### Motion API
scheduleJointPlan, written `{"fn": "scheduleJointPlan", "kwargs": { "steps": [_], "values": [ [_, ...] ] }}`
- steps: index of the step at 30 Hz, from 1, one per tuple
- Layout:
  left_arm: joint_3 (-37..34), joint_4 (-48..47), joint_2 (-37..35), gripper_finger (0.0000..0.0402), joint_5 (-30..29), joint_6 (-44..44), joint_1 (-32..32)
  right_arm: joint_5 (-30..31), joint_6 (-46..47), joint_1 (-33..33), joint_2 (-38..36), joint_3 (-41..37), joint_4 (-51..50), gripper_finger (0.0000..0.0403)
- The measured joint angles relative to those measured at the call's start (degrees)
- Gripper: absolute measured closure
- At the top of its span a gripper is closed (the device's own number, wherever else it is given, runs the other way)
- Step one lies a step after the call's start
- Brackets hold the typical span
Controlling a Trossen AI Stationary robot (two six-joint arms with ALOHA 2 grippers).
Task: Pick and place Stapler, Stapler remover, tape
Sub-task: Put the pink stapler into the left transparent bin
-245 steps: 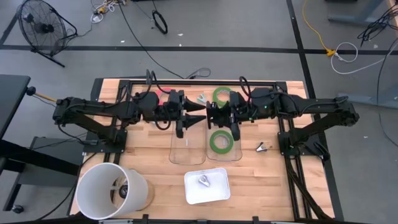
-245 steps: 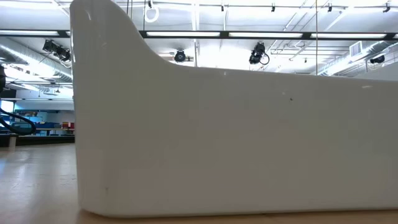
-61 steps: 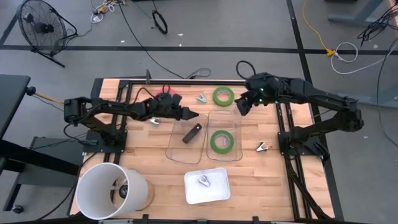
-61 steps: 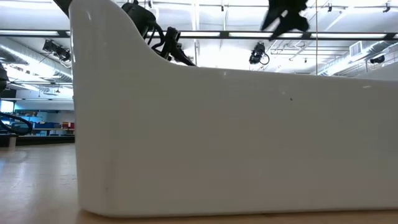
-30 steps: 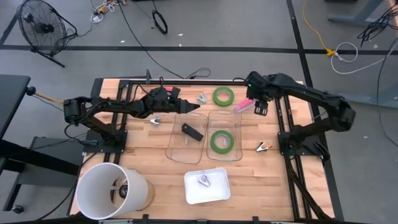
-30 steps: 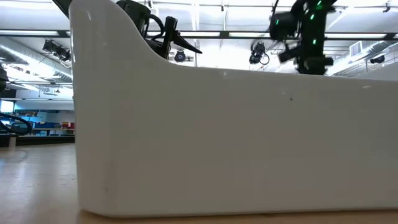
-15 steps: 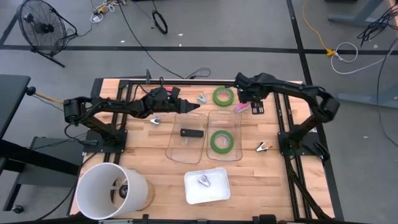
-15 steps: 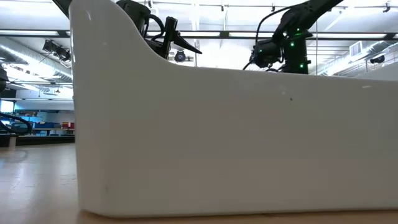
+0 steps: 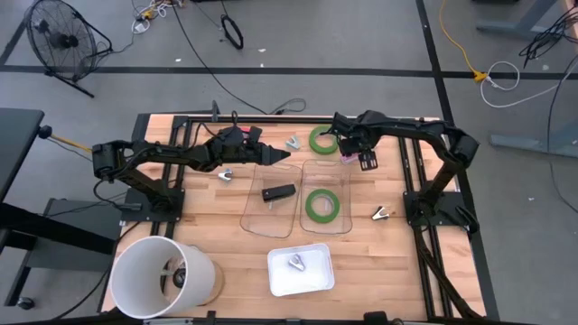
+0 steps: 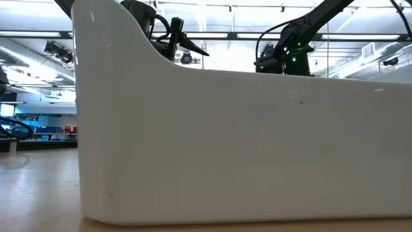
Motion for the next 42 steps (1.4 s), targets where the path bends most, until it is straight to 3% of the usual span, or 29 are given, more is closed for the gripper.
{"fn": "scheduleJointPlan", "kwargs": {
  "steps": [11, 17, 23, 28, 42],
  "values": [
    [0.0, 0.01, 0.0, 0.0071, 0.02, 1.37, 0.01, 2.48, 0.53, 0.6, 3.16, 0.22, 3.31, 0.0193],
    [0.0, 0.01, 0.0, 0.0071, 0.04, 1.35, -0.01, 13.5, 0.24, 2.11, 1.99, 0.0, 2.97, 0.0193],
    [0.0, 0.03, 0.0, 0.0071, 0.04, 1.33, -0.01, 4.77, 5.38, 2.66, 1.61, -0.01, -2.57, 0.0193],
    [0.0, 0.03, 0.0, 0.0071, 0.03, 1.3, 0.01, 6.58, 4.62, 3.34, 1.61, 0.0, -1.43, 0.0193],
    [0.0, 0.03, 0.0, 0.0071, 0.03, 1.12, -0.01, 3.47, 2.93, 3.16, 1.59, 0.0, 5.23, 0.0193]
  ]
}}
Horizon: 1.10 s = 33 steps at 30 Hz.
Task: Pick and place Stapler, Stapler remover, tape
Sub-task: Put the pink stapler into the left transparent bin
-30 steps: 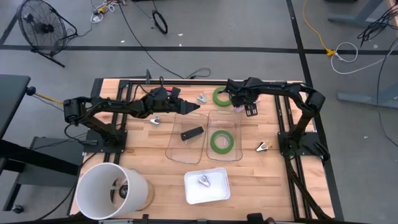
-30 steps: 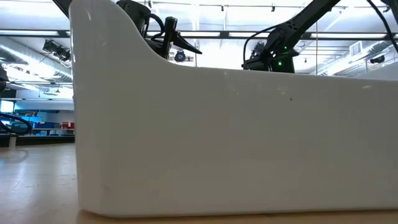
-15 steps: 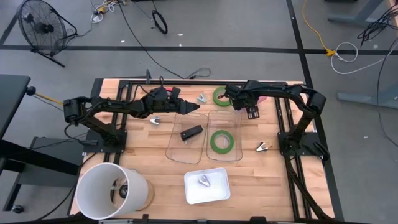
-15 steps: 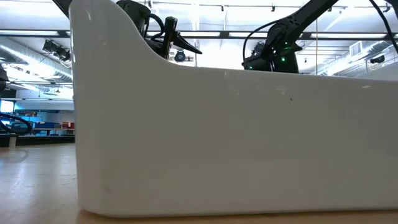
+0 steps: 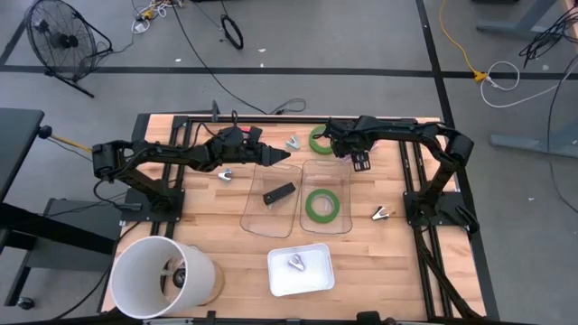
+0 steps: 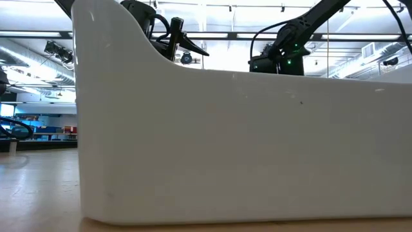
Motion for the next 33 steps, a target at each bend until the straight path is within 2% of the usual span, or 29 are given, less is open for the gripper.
{"fn": "scheduleJointPlan", "kwargs": {
  "steps": [12, 20, 28, 33],
  "values": [
    [0.0, -0.04, 0.0, 0.0071, 0.0, 0.19, 0.0, -1.8, -3.4, -0.85, 1.96, 0.1, 5.21, 0.0193],
    [0.0, -0.04, 0.0, 0.0071, 0.01, 0.19, 0.0, 1.0, -1.65, -0.8, 2.89, 0.24, 2.78, 0.0193],
    [0.0, -0.07, 0.0, 0.0071, -0.45, 1.13, 0.07, 1.32, 1.22, 0.62, 2.78, 0.17, 0.62, 0.0193],
    [0.01, -0.07, 0.0, 0.0071, -0.65, 1.15, 0.07, 4.55, 0.26, 1.57, 2.84, 0.03, 0.55, 0.0193]
  ]
}}
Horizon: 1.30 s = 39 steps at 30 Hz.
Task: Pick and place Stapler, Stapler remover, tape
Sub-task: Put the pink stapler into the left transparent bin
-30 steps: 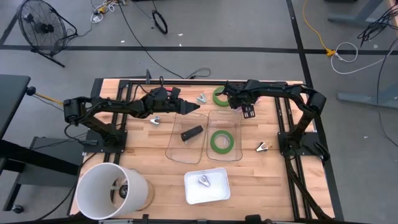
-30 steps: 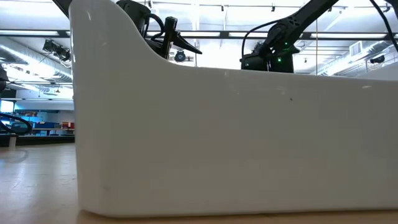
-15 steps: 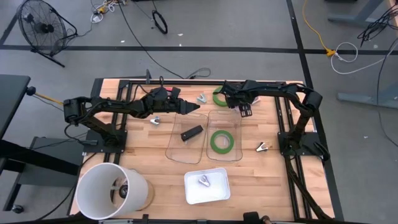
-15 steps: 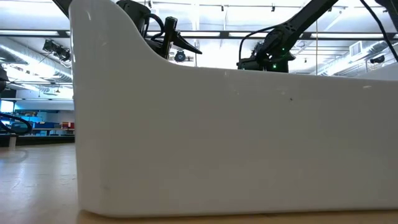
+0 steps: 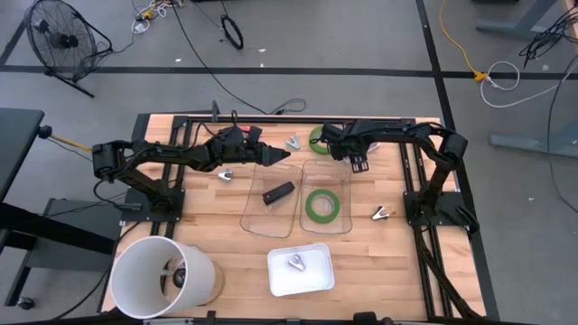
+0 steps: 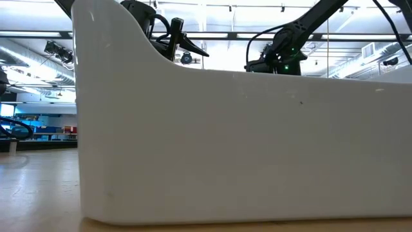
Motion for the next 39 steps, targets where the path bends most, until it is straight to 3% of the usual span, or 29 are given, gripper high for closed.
{"fn": "scheduleJointPlan", "kwargs": {
  "steps": [7, 18, 32, 35, 39],
  "values": [
    [-0.01, 0.0, 0.0, 0.0071, 0.0, 0.04, 0.0, -0.86, 0.48, 0.99, 0.0, -0.01, -1.29, 0.0193],
    [0.0, 0.0, 0.0, 0.0071, 0.0, 0.07, -0.05, -7.88, -2.57, -1.11, 0.0, -0.01, 1.74, 0.0193],
    [-0.01, -0.45, 0.0, 0.0071, -0.01, 0.13, -0.05, -10.21, -3.33, -4.7, -0.04, -0.89, 2.61, 0.0194],
    [-0.01, -0.5, 0.0, 0.0072, -0.02, 0.13, -0.07, -9.09, -4.19, -4.63, -0.24, -2.52, 3.7, 0.021],
    [0.01, -0.66, 0.02, 0.0072, -0.38, 0.15, -0.07, -8.36, -5.03, -4.46, -0.28, -3.69, 4.08, 0.0265]
  ]
}}
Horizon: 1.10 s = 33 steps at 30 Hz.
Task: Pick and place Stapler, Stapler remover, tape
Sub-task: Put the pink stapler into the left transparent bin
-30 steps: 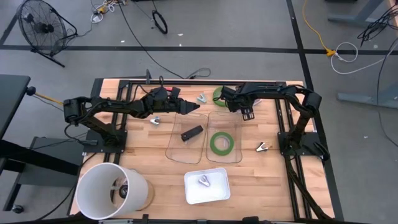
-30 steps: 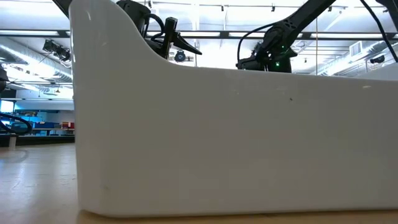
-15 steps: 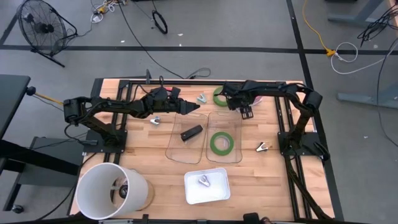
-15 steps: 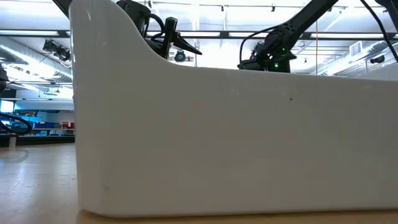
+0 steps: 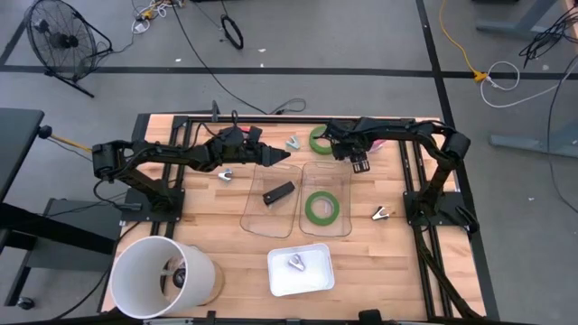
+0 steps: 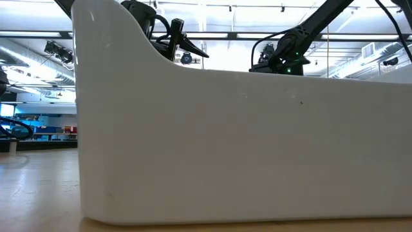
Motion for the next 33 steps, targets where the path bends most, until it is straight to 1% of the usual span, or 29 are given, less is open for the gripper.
{"fn": "scheduleJointPlan", "kwargs": {
  "steps": [8, 13, 18, 21, 27, 33],
  "values": [
    [0.0, -0.22, 0.04, 0.0071, -1.24, 0.88, 0.0, -0.32, 2.46, -0.17, 0.25, 1.2, -0.42, 0.0269],
    [0.0, -0.22, 0.04, 0.0072, -1.63, 0.88, 0.0, -1.21, 4.46, -0.44, 0.58, 3.93, -2.77, 0.0269],
    [-0.02, -0.22, 0.04, 0.0072, -1.81, 0.86, 0.01, -2.81, 5.75, -0.63, 0.57, 9.68, -7.58, 0.0271],
    [0.0, -0.19, 0.04, 0.0072, -1.81, 0.92, 0.0, -2.71, 7.37, -0.61, 0.55, 13.68, -10.9, 0.0271],
    [-0.01, -0.18, 0.04, 0.0072, -1.81, 1.32, 0.02, -3.72, 10.25, -0.61, -0.76, 22.9, -16.11, 0.0271],
    [-0.01, -0.15, 0.04, 0.0072, -1.8, 1.32, 0.04, -4.63, 15.54, -0.24, -1.68, 33.08, -25.1, 0.0271]
  ]
}}
